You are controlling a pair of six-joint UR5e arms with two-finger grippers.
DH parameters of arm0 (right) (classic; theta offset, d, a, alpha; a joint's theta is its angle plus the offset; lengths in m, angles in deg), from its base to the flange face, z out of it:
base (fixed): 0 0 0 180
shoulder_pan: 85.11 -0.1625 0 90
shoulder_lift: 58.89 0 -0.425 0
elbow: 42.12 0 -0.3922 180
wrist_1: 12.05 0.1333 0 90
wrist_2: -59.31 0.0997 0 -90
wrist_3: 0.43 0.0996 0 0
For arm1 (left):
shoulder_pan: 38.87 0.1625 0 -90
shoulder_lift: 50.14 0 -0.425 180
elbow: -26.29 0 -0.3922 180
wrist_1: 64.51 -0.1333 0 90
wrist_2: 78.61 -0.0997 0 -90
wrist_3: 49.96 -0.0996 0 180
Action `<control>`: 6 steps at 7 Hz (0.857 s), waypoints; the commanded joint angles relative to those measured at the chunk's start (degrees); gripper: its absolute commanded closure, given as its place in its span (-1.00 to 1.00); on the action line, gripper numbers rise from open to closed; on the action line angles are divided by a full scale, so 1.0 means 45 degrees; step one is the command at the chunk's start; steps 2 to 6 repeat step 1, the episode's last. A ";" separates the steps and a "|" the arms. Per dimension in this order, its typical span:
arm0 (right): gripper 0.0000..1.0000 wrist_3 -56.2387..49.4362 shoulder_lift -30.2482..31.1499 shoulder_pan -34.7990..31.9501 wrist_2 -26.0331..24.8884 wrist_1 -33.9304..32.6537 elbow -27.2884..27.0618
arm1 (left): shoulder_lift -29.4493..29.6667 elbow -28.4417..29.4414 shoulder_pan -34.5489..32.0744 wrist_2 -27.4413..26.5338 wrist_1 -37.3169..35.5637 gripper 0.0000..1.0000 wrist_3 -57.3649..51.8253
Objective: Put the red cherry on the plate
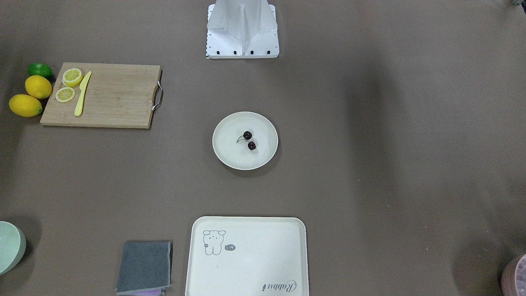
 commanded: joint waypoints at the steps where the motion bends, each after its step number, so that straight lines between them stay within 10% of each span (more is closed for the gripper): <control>1: -1.00 -0.0016 -0.0001 -0.0001 0.0000 0.0000 -0.0005 | 0.0000 0.0029 0.0003 -0.0015 0.0000 -0.97 0.0002; 6: -1.00 -0.0016 -0.0001 -0.0001 0.0000 0.0000 -0.0005 | 0.0000 0.0029 0.0003 -0.0015 0.0000 -0.97 0.0002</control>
